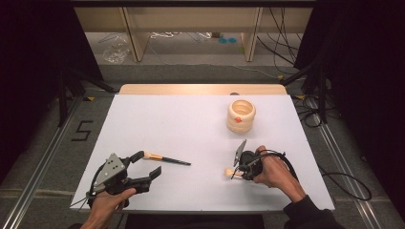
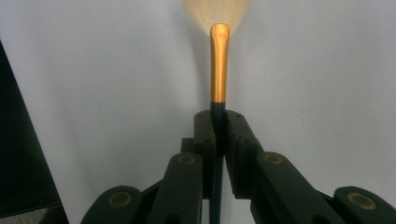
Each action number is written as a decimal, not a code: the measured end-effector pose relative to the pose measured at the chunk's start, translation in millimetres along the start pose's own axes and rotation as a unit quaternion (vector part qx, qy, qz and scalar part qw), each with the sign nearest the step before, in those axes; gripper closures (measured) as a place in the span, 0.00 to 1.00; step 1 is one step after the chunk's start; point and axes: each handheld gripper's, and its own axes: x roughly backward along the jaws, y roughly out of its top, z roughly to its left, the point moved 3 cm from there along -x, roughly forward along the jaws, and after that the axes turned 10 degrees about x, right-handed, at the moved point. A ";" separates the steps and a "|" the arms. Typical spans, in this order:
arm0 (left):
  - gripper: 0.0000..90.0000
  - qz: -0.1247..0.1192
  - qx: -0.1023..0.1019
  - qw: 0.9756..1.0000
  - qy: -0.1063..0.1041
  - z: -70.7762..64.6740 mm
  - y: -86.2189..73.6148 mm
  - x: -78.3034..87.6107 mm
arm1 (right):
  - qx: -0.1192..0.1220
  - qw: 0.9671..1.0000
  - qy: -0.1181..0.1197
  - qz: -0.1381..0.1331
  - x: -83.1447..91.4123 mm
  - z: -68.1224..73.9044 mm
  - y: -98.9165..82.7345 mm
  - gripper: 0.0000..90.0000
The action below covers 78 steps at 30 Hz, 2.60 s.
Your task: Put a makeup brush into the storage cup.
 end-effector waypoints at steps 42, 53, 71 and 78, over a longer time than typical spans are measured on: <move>0.18 -0.002 0.003 1.000 0.002 0.0 0.5 0.6 | -0.115 0.960 -0.083 -0.241 52.3 -32.9 -34.8 0.94; 0.18 -0.001 0.003 1.000 0.002 0.3 0.3 0.2 | -0.166 0.928 -0.109 -0.314 62.9 -49.2 -49.3 0.94; 0.18 0.000 0.003 1.000 0.003 0.6 0.2 0.0 | -0.230 0.877 -0.143 -0.396 76.7 -79.5 -66.7 0.94; 0.18 -0.001 0.003 1.000 0.003 0.7 0.2 0.1 | -0.231 0.871 -0.168 -0.401 85.1 -87.5 -61.2 0.94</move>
